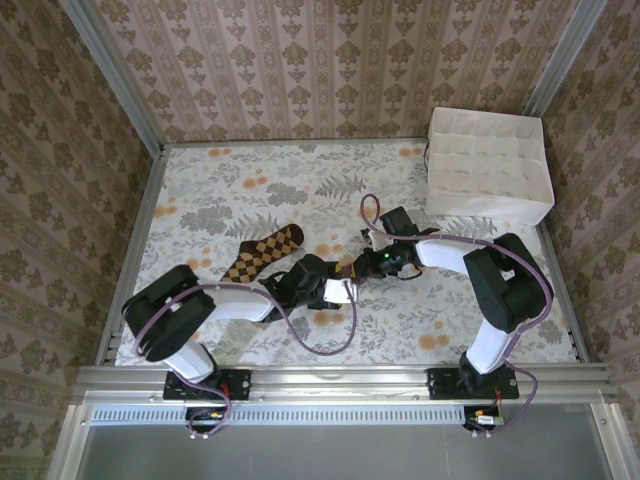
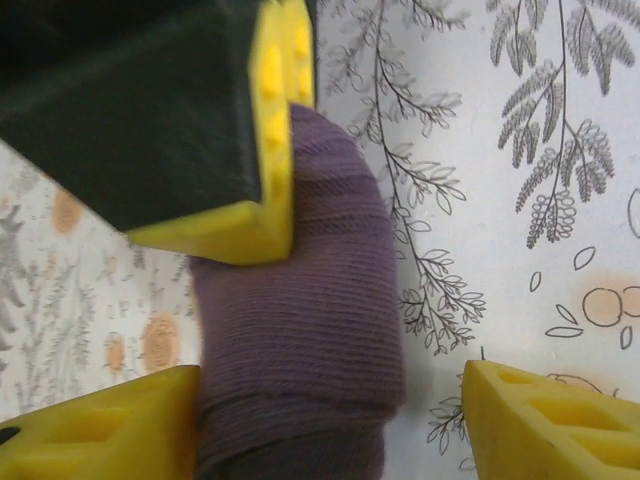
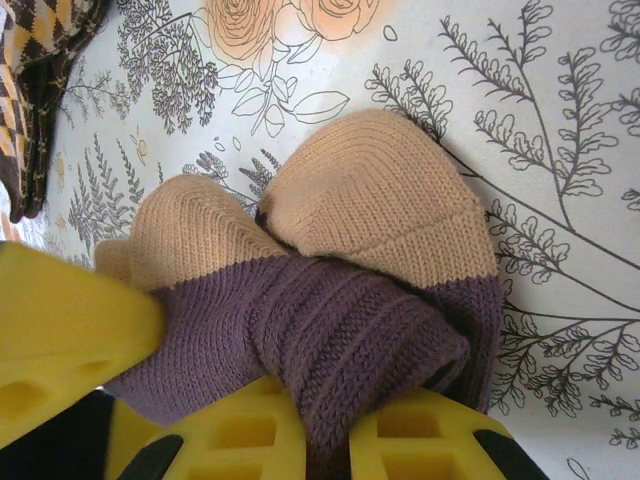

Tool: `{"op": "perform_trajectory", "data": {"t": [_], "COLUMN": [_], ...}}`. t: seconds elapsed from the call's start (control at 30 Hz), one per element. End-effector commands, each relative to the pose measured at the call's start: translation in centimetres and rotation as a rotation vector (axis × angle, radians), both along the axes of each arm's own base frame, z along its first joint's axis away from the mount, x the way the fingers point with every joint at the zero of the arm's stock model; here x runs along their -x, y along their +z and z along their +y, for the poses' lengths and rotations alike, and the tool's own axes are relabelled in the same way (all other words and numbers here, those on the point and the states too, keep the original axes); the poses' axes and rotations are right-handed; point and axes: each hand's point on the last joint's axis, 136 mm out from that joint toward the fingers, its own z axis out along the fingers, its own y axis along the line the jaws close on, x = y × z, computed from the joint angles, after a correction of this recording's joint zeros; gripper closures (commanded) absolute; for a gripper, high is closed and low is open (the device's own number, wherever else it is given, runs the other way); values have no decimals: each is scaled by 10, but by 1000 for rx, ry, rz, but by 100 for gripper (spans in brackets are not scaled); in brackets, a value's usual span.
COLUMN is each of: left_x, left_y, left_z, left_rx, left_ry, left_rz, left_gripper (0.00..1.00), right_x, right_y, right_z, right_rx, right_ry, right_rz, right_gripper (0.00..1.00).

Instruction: Roll the socks

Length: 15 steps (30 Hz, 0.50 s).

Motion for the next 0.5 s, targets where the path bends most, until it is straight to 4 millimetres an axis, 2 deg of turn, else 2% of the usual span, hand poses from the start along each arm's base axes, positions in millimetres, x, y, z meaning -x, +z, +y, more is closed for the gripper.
{"op": "perform_trajectory", "data": {"t": [0.0, 0.07, 0.13, 0.2, 0.27, 0.33, 0.43, 0.47], "left_x": [-5, -2, 0, 2, 2, 2, 7, 10], "left_y": [-2, -10, -14, -15, -14, -12, -10, -9], "left_z": [-10, -10, -10, -9, -5, 0, 9, 12], "left_rx": [23, 19, 19, 20, 25, 41, 55, 48], "left_ry": [-5, -9, -10, -9, 8, 23, 33, 35], "left_rz": [-21, 4, 37, 83, 157, 244, 397, 463], "left_gripper": [33, 36, 47, 64, 86, 100, 100, 100], "right_x": [36, 35, 35, 35, 34, 32, 29, 28], "right_y": [-63, -64, -62, -60, -53, -41, -19, -9], "right_z": [-45, -46, -45, -43, -40, -37, -39, -40], "right_rx": [259, 257, 250, 239, 211, 177, 154, 151], "right_ry": [-57, -57, -56, -53, -51, -45, -39, -32], "right_rz": [188, 192, 192, 188, 172, 135, 65, 28], "right_gripper": [91, 91, 91, 90, 86, 79, 62, 59]}}
